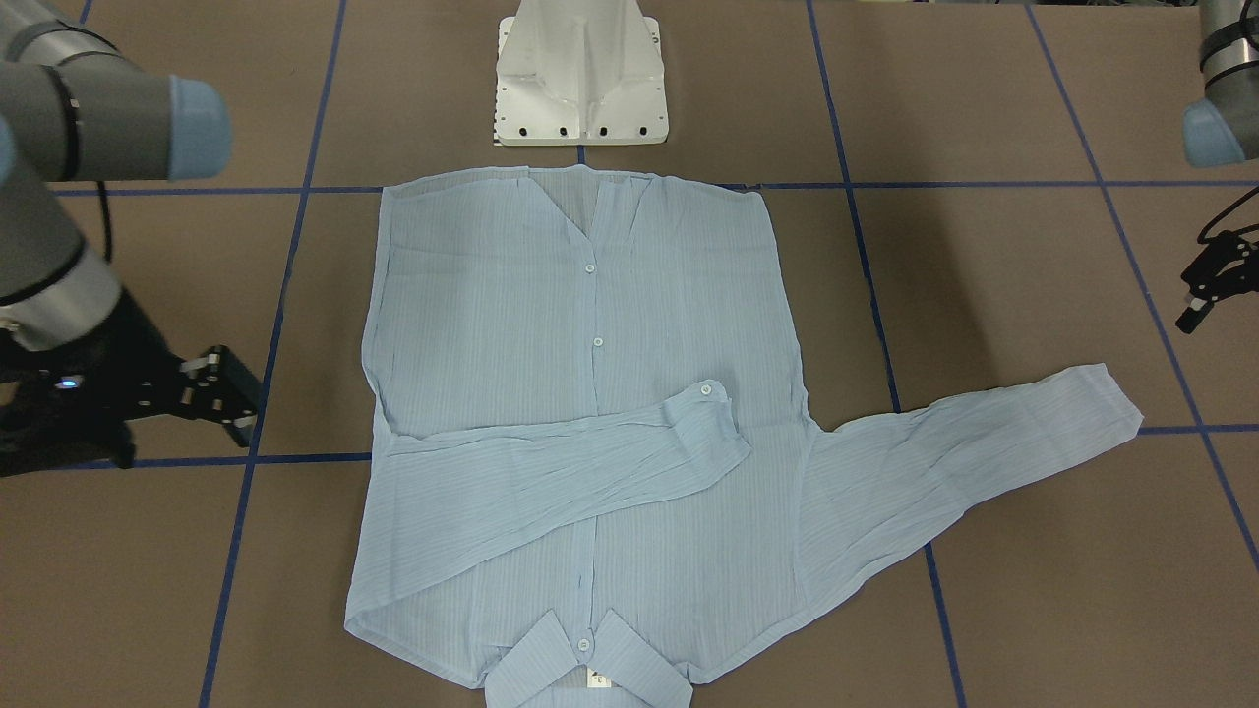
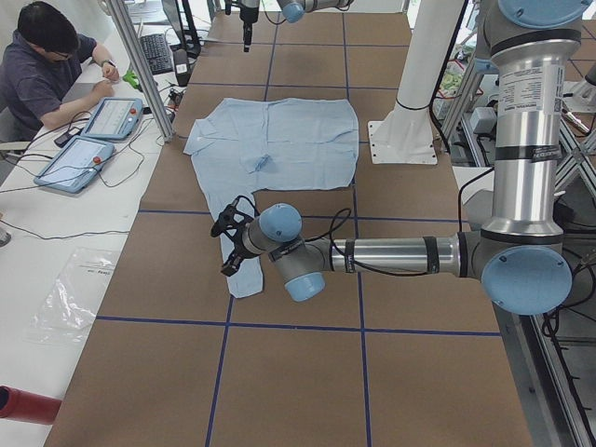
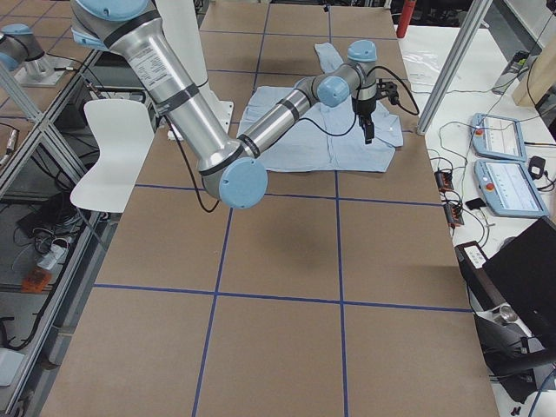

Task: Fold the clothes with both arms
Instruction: 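Release the sleeve and raise the right gripper away from the shirt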

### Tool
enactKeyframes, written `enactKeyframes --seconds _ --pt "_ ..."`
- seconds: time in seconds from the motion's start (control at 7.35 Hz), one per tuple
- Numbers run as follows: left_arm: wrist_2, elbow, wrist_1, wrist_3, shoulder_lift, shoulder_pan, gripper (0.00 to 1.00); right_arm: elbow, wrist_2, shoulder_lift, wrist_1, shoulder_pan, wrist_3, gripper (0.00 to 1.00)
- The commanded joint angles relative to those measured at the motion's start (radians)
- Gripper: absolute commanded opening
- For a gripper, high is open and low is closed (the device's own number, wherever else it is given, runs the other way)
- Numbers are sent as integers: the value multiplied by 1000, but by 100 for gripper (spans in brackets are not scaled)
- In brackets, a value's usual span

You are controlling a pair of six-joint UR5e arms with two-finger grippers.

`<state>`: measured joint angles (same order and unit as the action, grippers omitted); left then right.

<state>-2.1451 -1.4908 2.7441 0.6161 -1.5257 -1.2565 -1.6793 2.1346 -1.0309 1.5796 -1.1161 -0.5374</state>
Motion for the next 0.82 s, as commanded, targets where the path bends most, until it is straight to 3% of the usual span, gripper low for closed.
enactKeyframes --seconds 0.0,0.14,0.68 --pt "167 61 101 277 4 147 80 -20 116 -133 -4 -157 245 100" --pt "242 98 132 313 4 205 74 -22 117 -158 -7 -175 275 100" --pt "257 182 204 326 9 285 74 -22 108 -169 -9 -177 272 100"
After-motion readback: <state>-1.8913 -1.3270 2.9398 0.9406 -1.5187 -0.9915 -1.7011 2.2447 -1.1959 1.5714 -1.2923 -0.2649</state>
